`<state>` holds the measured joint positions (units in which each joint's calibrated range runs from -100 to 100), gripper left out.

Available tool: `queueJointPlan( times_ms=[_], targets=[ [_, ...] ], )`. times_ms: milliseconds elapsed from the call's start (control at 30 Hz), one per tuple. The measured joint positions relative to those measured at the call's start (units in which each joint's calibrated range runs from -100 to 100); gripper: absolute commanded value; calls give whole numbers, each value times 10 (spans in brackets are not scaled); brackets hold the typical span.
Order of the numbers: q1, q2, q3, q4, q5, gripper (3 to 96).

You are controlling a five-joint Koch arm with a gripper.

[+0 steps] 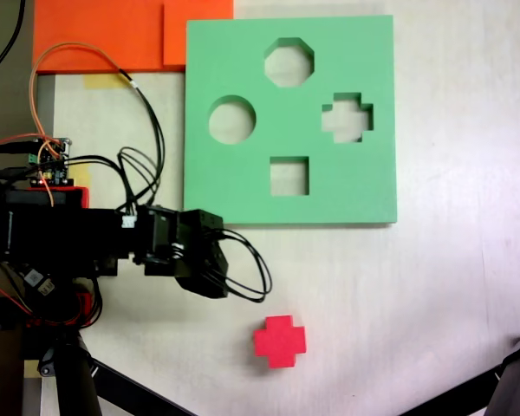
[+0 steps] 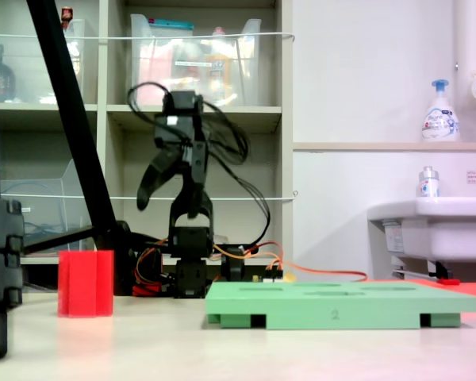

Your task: Put the cross columnar block into the corresponding hole

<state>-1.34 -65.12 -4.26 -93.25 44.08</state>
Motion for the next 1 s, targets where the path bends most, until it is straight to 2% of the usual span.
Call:
queueJointPlan(
  times_ms=[100,133,267,367,733,1000],
  targets=[
    [-9,86,53,-31,1,479],
    [-13,112,62,-33,0,517],
    [-34,200,138,-34,-11,746],
    [-47,250,145,-34,-16,885],
    [-67,549,289,-34,-39,897],
    [-72,636,317,-34,-49,894]
  ],
)
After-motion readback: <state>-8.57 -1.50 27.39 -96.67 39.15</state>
